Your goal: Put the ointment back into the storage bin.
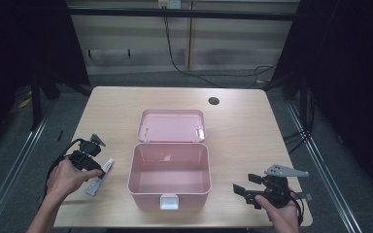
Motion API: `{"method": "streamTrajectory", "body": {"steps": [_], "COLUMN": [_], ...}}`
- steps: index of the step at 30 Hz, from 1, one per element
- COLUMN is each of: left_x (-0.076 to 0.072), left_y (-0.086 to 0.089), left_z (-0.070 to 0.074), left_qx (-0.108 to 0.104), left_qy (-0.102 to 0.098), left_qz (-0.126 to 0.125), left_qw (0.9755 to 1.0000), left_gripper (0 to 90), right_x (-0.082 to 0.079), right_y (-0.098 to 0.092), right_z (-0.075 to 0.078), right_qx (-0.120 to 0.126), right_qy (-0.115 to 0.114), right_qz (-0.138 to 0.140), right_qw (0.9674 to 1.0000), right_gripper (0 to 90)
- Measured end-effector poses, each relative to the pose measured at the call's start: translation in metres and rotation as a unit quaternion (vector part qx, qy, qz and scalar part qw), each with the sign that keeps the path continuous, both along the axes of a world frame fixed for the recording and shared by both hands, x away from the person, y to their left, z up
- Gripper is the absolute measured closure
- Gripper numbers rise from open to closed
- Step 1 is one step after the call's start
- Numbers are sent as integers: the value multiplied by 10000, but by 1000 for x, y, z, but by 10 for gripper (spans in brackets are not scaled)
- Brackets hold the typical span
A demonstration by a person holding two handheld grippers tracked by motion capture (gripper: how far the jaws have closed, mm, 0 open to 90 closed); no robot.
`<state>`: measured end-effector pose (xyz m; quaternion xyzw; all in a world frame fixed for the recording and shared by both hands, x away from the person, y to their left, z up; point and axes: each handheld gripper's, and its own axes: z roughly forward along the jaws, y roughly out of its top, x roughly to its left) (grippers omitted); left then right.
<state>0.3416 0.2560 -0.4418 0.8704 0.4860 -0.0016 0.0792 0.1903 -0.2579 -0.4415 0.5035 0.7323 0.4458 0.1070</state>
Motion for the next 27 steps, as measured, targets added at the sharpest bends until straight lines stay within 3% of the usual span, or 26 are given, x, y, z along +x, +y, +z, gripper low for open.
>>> {"method": "streamTrajectory", "body": {"steps": [9,13,27], "left_x": [5,7,10], "left_y": [-2,-3,-11], "left_z": [-9,-10,-21], "left_qx": [137,83,427], "left_qy": [84,171,307], "left_qz": [45,53,-133], "left_qw": [9999,9998,9985], "left_gripper": [696,703,674], "right_x": [1,1,1], "right_y": [0,0,0], "right_z": [-1,-1,-1], "right_qx": [7,6,-6], "right_qy": [0,11,19], "right_qz": [66,67,71], "right_qw": [10000,10000,10000], "right_gripper": [225,224,217]}}
